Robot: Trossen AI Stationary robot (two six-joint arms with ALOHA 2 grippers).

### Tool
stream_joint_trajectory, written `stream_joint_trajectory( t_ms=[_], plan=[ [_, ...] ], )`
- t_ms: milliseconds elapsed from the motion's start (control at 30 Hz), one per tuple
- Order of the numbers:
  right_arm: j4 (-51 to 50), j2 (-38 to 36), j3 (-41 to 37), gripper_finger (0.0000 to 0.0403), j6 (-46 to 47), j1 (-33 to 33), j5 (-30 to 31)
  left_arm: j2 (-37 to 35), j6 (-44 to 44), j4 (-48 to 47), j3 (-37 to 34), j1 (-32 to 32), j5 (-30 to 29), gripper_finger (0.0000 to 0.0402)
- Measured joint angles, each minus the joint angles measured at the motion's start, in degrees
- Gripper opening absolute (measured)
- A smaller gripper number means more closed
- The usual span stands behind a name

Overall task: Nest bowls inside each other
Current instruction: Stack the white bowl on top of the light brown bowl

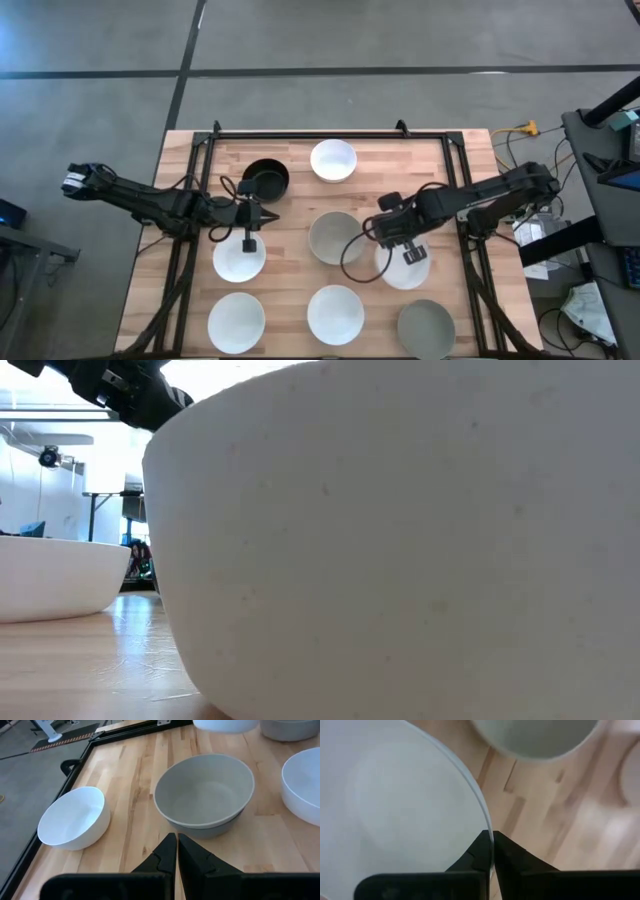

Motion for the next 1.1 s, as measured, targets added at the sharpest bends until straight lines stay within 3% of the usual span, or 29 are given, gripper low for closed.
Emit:
stream_joint_trajectory(
  t_ms=[200,567,800,1100],
  plan=[
    [1.7,0.3,5.4,0.0011,-0.4,-0.6,1.0,0.0,0.0,0.1,0.0,0.0,0.0,0.0001],
    [22.5,1.4,5.8,0.0011,9.2,-9.2,-1.4,-0.3,3.0,-1.8,0.0,-0.1,0.0,0.0001],
    [16.2,7.6,13.3,0.0011,10.2,-16.0,-11.7,-0.4,3.3,-6.9,0.0,-0.1,0.0,0.0001],
    [-2.3,22.4,33.0,0.0011,2.4,-19.7,-13.1,-1.4,3.0,-7.6,0.0,-0.2,0.0,0.0001]
  ],
)
